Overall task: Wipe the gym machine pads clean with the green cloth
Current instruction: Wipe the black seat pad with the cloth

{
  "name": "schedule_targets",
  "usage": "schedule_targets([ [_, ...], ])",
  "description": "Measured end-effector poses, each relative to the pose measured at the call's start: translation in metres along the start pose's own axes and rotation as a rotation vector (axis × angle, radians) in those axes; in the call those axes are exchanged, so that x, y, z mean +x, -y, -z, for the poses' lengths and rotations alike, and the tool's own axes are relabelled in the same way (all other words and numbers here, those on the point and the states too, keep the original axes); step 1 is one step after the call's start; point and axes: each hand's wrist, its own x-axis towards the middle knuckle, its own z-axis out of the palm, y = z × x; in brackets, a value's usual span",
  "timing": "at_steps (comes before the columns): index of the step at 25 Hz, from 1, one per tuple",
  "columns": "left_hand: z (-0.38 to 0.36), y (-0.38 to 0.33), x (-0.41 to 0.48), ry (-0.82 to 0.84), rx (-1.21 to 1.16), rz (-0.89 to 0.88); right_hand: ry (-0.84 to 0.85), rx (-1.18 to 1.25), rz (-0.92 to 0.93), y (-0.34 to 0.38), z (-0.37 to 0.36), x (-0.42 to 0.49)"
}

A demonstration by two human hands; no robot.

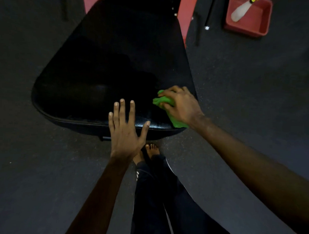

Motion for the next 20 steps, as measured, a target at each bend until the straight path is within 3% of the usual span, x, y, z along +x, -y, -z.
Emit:
schedule_targets([
  [4,-0.004,-0.007,0.006,-0.013,0.017,0.050,-0.060,-0.006,-0.223,-0.014,-0.005,0.025],
  [8,-0.010,-0.013,0.007,-0.049,0.032,0.118,0.032,-0.013,0.064,0.021,-0.008,0.016],
  [11,-0.013,-0.018,0.009,-0.065,0.052,0.170,0.065,0.005,0.212,-0.005,0.000,0.005],
  [17,-0.009,-0.035,0.013,-0.110,-0.118,0.359,0.012,0.023,-0.151,-0.033,-0.001,0.084],
  [20,-0.012,-0.048,0.016,-0.128,-0.089,0.417,0.049,0.020,-0.104,-0.016,0.001,0.076],
])
